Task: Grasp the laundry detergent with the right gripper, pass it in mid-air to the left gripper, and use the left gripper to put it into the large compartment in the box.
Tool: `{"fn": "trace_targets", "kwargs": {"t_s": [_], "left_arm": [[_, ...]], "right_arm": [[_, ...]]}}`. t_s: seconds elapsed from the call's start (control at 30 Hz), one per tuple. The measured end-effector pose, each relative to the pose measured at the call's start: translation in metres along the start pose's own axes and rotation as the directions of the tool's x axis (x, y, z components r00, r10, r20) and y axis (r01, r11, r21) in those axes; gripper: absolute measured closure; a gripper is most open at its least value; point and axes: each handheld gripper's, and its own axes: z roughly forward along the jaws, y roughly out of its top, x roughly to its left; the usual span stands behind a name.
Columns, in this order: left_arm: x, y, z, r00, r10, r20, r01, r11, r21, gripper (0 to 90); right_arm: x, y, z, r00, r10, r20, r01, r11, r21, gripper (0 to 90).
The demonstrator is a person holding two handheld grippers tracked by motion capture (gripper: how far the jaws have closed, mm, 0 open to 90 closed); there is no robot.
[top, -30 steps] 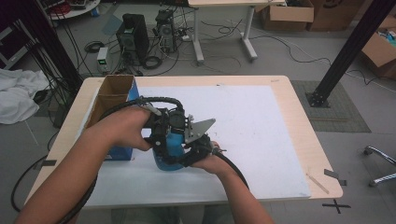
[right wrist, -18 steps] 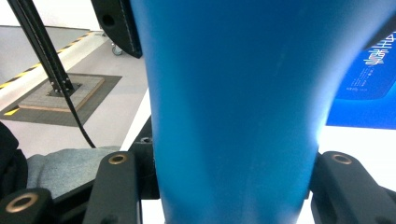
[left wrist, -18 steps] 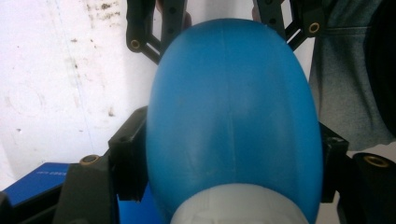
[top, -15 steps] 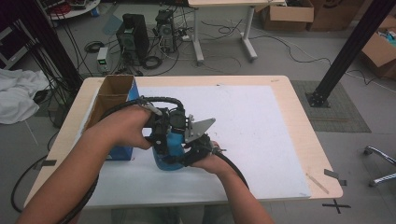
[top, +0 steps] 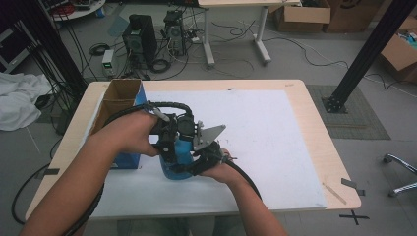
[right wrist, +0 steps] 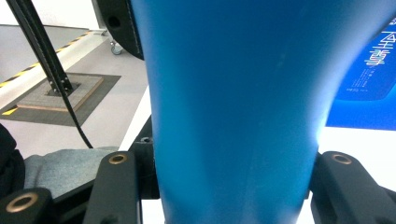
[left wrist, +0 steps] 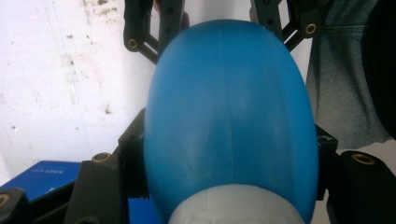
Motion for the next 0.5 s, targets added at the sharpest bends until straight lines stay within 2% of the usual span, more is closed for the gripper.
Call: {"fn": "trace_targets", "kwargs": {"t_s": [0.17,0.4,0.47,0.5], "left_arm": [[-0.0002,-0.0010,-0.0004,0.9999,-0.014,0.002,0.014,0.9999,-0.001,38.6],[0.0012,0.0010,0.0023,0.9997,-0.021,0.010,0.020,0.9995,0.025,38.7],[0.0017,0.0016,0.0037,0.9996,-0.022,0.015,0.022,0.9990,0.038,38.6],[0.0018,0.0017,0.0040,0.9996,-0.022,0.016,0.022,0.9990,0.040,38.6]], "right_arm": [[0.0008,0.0009,0.0001,0.9999,-0.008,0.006,0.008,1.000,0.000,45.0],[0.0019,-0.0005,0.0022,0.9999,-0.003,0.015,0.003,1.000,0.003,42.5],[0.0022,-0.0009,0.0010,0.9994,0.012,0.033,-0.012,1.000,0.002,35.1],[0.0022,-0.0009,0.0010,0.9994,0.012,0.033,-0.012,1.000,0.002,35.1]]}}
